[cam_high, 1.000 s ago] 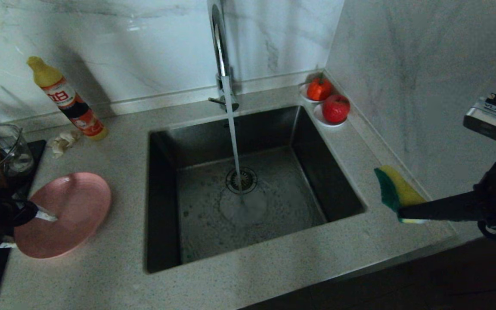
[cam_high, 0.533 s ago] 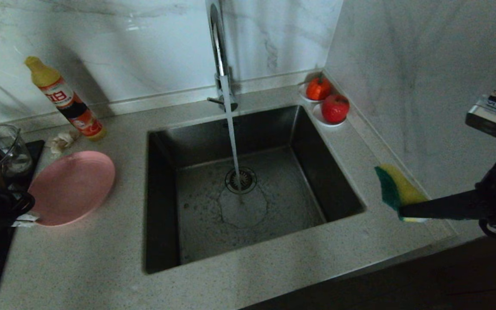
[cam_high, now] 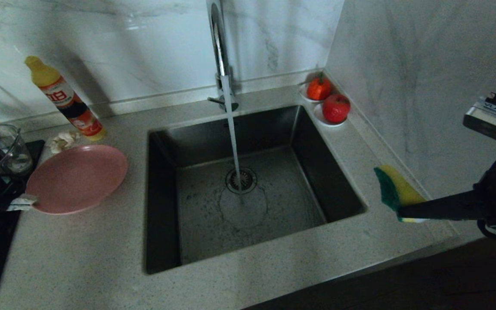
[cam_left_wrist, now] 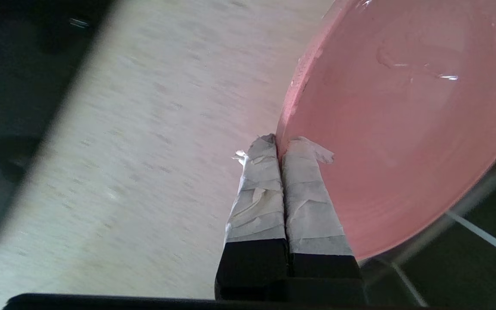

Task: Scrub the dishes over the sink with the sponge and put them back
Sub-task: Wash the plate

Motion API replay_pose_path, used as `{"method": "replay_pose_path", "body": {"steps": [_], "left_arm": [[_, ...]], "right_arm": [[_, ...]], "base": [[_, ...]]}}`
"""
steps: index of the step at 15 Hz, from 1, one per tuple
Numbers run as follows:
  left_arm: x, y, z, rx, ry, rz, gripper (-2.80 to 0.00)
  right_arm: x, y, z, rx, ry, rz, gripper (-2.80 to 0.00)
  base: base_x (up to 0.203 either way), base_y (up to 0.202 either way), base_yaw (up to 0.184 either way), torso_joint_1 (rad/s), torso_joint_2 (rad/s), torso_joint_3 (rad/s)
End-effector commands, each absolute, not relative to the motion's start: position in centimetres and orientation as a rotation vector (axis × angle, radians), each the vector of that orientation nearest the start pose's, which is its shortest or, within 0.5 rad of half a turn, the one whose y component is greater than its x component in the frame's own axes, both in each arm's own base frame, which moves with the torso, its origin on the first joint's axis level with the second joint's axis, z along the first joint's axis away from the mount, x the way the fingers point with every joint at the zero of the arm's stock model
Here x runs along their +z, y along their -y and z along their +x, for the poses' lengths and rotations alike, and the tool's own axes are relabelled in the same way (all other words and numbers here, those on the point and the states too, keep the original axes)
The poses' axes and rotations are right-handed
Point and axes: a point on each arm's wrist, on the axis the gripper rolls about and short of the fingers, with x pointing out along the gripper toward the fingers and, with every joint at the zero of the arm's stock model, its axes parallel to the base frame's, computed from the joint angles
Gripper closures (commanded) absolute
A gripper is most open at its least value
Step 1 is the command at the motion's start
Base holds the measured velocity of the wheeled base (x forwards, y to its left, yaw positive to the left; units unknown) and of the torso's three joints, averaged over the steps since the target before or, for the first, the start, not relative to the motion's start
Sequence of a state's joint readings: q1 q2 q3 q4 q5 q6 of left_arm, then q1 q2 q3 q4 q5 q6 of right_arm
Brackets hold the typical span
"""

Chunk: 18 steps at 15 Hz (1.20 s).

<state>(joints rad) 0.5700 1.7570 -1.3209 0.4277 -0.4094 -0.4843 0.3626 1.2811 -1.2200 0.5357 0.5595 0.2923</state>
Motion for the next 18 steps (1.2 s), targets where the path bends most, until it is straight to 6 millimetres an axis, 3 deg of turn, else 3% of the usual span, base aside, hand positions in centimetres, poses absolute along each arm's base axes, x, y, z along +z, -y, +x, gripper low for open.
{"method": "replay_pose_path", "body": {"steps": [1,6,9,13,18], "left_arm": [[23.5,-14.5,25.3,0.282,-0.668,-0.852,0.0],[26.5,-8.8,24.4,0.089,-0.663,-0.808,0.0],[26.9,-4.7,25.3,-0.026,-0.707,-0.766,0.0],[26.3,1.4,29.3,-0.025,-0.76,-0.684,0.0],[23.7,5.5,33.3,0.024,-0.768,-0.63,0.0]], "right_arm": [[29.5,-7.3,15.9,0.799,-0.75,0.327,0.0],[29.6,-7.2,15.6,0.802,-0.744,0.326,0.0],[29.8,-7.1,15.4,0.803,-0.734,0.326,0.0],[30.0,-7.0,15.3,0.803,-0.724,0.326,0.0],[29.8,-7.2,15.6,0.799,-0.735,0.326,0.0]], "base": [[0.0,0.0,0.0,0.0,0.0,0.0],[0.0,0.0,0.0,0.0,0.0,0.0],[0.0,0.0,0.0,0.0,0.0,0.0],[0.0,0.0,0.0,0.0,0.0,0.0],[0.0,0.0,0.0,0.0,0.0,0.0]]}}
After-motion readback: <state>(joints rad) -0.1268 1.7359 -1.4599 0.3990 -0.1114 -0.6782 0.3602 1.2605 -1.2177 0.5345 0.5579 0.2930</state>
